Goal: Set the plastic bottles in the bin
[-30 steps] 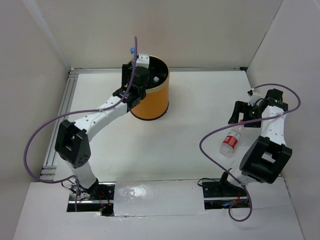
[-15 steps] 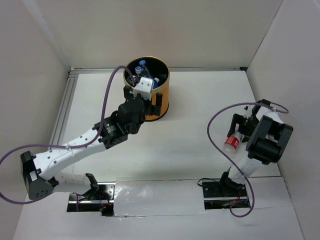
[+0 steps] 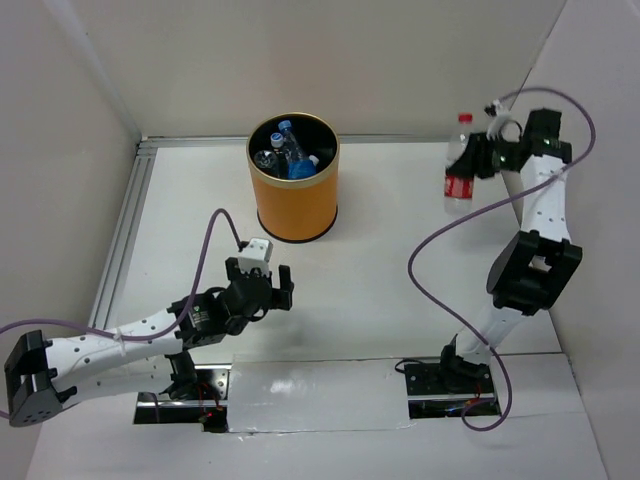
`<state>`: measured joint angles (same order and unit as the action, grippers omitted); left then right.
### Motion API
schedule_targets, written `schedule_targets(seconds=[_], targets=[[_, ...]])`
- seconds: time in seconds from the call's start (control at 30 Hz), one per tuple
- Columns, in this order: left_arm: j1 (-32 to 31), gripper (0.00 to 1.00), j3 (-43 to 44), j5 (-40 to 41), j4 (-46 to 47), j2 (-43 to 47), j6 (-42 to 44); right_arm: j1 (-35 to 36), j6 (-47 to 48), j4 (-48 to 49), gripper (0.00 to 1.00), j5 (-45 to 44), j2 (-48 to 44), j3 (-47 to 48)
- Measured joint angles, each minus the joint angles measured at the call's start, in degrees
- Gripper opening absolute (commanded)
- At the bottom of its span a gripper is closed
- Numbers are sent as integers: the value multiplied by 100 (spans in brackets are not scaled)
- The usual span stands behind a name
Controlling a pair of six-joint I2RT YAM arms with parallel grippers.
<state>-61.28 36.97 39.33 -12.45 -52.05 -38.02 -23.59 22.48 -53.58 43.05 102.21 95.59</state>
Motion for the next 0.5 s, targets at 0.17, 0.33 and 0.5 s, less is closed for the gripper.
schedule_targets(seconds=[0.17,0.33,0.5], targets=[[-31,100,-503,-219,-175,-24,-645,1386,-149,1294,2,1403,-223,1067],[-46,100,-577,-302,-101,-50,-944,3108,-774,2898,2,1751,-133,1403],[-90,100,-798,-393,-50,-50,-1226,4245,-1040,3556,9,1567,756,2758]])
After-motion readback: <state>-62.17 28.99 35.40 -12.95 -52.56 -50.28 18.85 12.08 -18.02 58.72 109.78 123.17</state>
